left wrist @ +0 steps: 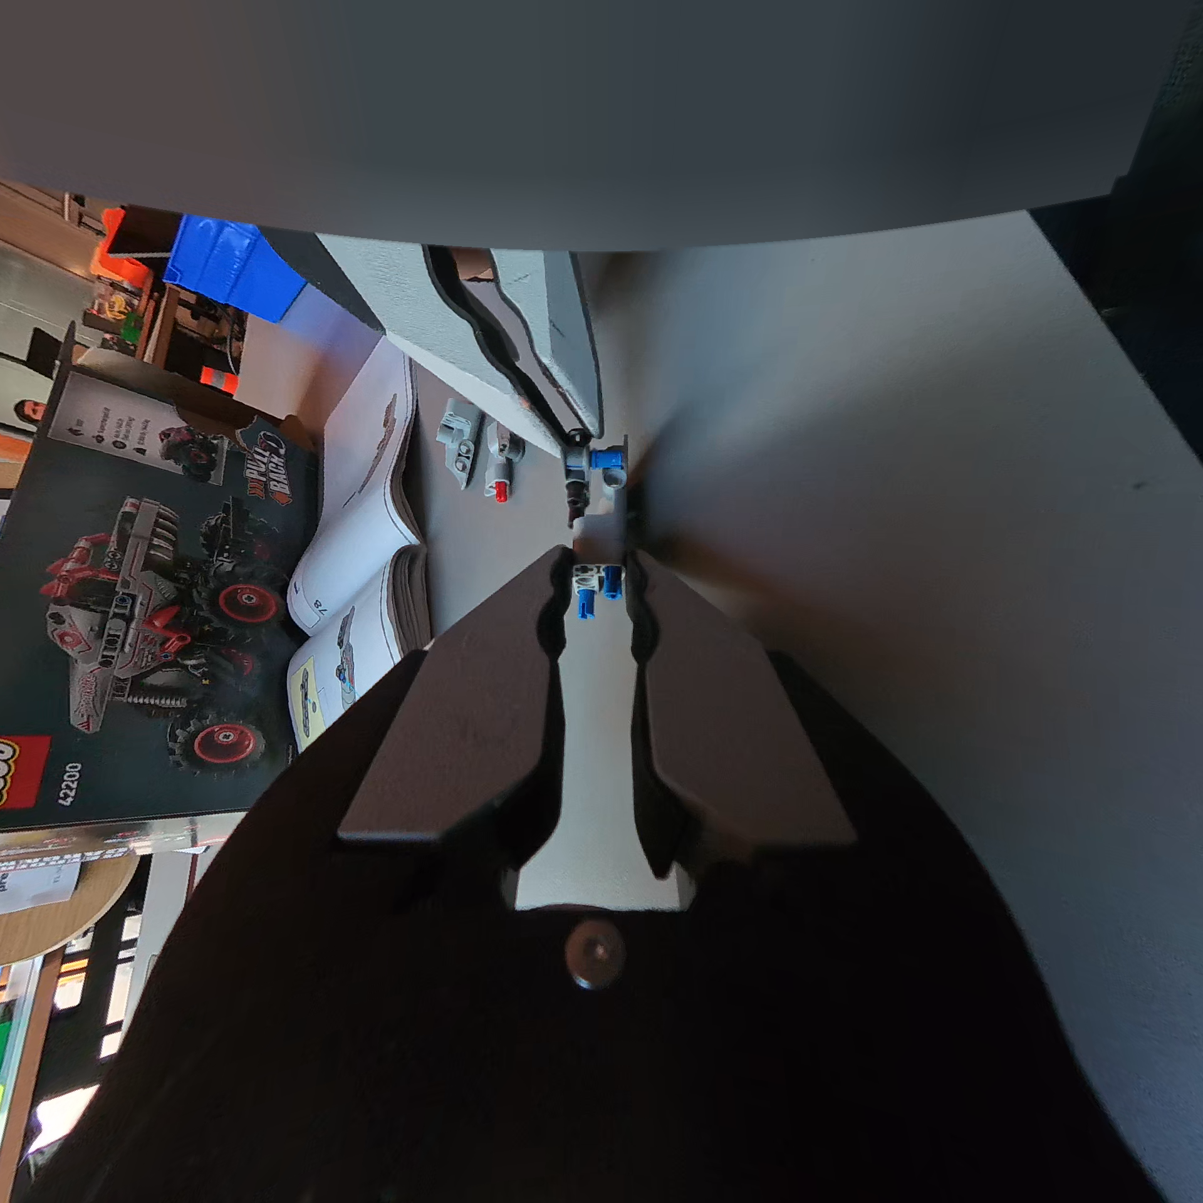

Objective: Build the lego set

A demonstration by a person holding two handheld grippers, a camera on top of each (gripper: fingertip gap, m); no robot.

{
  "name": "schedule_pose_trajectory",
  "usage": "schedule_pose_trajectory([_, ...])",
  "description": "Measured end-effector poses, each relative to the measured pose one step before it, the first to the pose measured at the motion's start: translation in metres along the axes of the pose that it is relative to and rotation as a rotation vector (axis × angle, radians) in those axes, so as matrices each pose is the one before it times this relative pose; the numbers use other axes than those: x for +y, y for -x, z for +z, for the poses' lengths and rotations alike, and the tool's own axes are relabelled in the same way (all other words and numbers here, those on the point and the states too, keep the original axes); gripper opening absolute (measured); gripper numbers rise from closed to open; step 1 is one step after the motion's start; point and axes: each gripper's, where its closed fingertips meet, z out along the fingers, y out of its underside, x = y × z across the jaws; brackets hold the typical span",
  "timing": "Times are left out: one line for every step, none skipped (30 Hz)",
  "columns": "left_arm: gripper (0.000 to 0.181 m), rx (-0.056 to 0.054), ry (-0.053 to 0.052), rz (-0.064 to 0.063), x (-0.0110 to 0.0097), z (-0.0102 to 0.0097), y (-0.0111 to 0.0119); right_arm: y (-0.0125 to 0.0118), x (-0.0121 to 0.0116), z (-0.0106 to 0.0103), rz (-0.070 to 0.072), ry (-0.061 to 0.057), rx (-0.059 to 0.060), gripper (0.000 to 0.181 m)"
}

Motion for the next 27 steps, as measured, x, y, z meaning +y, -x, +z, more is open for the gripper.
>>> schedule_pose_trajectory([0.013,0.0003,-0.0001,-0.0010,0.00003,-0.00003,0.00006,-0.00004,-0.00050,0.00004,0.0073,-0.0021,-0.0026,0.004])
schedule_pose_trajectory([0.013,0.0002,0.0001,0.0001,-0.00007,0.00005,-0.00005,0.00009,0.00027,0.00016,0.0019,0.0023,-0.0015,0.004])
schedule_pose_trajectory([0.013,-0.0010,0.0002,0.0015,-0.00004,0.00012,0.00000,0.00016,0.00058,0.00035,-0.0018,0.0049,0.0011,0.004])
schedule_pose_trajectory([0.013,-0.0014,0.0003,0.0021,-0.00013,0.00010,0.00000,0.00056,0.00055,0.00054,-0.0030,0.0056,-0.0001,0.004])
schedule_pose_trajectory([0.013,-0.0018,-0.0003,0.0027,-0.00019,0.00013,-0.00004,0.00109,0.00051,0.00073,-0.0013,0.0064,-0.0040,0.004])
schedule_pose_trajectory([0.013,-0.0007,0.0007,0.0042,-0.00023,0.00010,-0.00021,0.00064,0.00042,0.00071,0.0012,0.0058,-0.0022,0.004])
schedule_pose_trajectory([0.013,-0.0010,0.0004,0.0044,-0.00025,0.00018,-0.00008,-0.00040,0.00013,0.00037,0.0030,0.0026,0.0027,0.004])
schedule_pose_trajectory([0.013,0.0001,-0.0032,0.0028,-0.00078,0.00020,-0.00040,-0.00040,-0.00036,0.00007,0.0064,-0.0012,0.0002,0.004])
schedule_pose_trajectory([0.013,-0.0004,0.0012,0.0003,-0.00029,0.00030,-0.00001,-0.00012,-0.00055,0.00004,0.0115,-0.0027,-0.0045,0.004])
schedule_pose_trajectory([0.013,-0.0002,-0.0004,-0.0010,-0.00019,0.00020,-0.00002,-0.00016,-0.00049,-0.00022,0.0137,-0.0033,-0.0058,0.004])
schedule_pose_trajectory([0.013,0.0003,-0.0003,-0.0003,-0.00015,0.00009,0.00005,-0.00004,-0.00053,-0.00010,0.0114,-0.0032,-0.0057,0.004])
schedule_pose_trajectory([0.013,0.0002,0.0000,-0.0007,0.00002,0.00007,-0.00001,-0.00006,-0.00017,-0.00014,0.0063,-0.0021,-0.0032,0.004])
schedule_pose_trajectory([0.013,-0.0005,0.0007,-0.0009,-0.00001,0.00002,0.00012,-0.00030,-0.00001,0.00007,0.0022,-0.0003,0.0002,0.004])
schedule_pose_trajectory([0.013,-0.0007,0.0015,-0.0005,0.00012,0.00012,0.00001,-0.00049,0.00034,0.00034,0.0006,0.0021,0.0027,0.004])
schedule_pose_trajectory([0.013,0.0000,0.0001,0.0008,-0.00002,0.00010,-0.00004,-0.00017,0.00049,0.00024,-0.0002,0.0032,0.0011,0.004])
schedule_pose_trajectory([0.013,0.0021,-0.0023,-0.0018,-0.00013,-0.00014,-0.00005,0.00003,0.00020,0.00012,-0.0004,0.0002,-0.0012,0.004])
schedule_pose_trajectory([0.013,0.0044,-0.0014,-0.0032,0.00008,-0.00010,-0.00017,0.00014,0.00001,0.00002,-0.0003,-0.0015,-0.0026,0.004])
schedule_pose_trajectory([0.013,0.0053,-0.0008,-0.0026,0.00005,0.00001,-0.00036,0.00045,0.00038,0.00017,0.0010,0.0008,-0.0054,0.004])
schedule_pose_trajectory([0.013,0.0057,-0.0029,-0.0013,-0.00022,-0.00027,-0.00050,0.00063,0.00054,0.00017,0.0038,0.0021,-0.0078,0.004])
schedule_pose_trajectory([0.013,0.0022,-0.0025,0.0003,-0.00013,-0.00023,-0.00026,0.00026,0.00026,0.00020,0.0056,0.0014,-0.0069,0.004])
schedule_pose_trajectory([0.013,-0.0005,0.0003,0.0009,0.00000,0.00002,-0.00002,0.00004,0.00016,-0.00002,0.0052,0.0001,-0.0048,0.004])
schedule_pose_trajectory([0.013,-0.0004,0.0001,0.0005,-0.00001,-0.00007,0.00002,0.00000,-0.00006,0.00005,0.0048,-0.0003,-0.0047,0.004])
schedule_pose_trajectory([0.013,-0.0004,0.0003,0.0008,0.00002,0.00008,0.00002,0.00009,0.00014,0.00003,0.0067,0.0003,-0.0058,0.004])
schedule_pose_trajectory([0.013,-0.0005,0.0003,0.0008,0.00007,-0.00004,0.00000,0.00006,0.00029,0.00012,0.0088,0.0010,-0.0071,0.004])
schedule_pose_trajectory([0.013,-0.0010,0.0000,0.0008,-0.00004,-0.00013,0.00005,0.00017,0.00026,0.00015,0.0100,0.0012,-0.0077,0.004])
schedule_pose_trajectory([0.013,-0.0017,0.0001,0.0018,-0.00008,0.00007,0.00004,0.00022,0.00035,0.00006,0.0106,0.0017,-0.0083,0.004])
schedule_pose_trajectory([0.013,-0.0028,-0.0002,0.0038,-0.00022,0.00017,0.00001,0.00037,0.00059,0.00015,0.0111,0.0027,-0.0096,0.004])
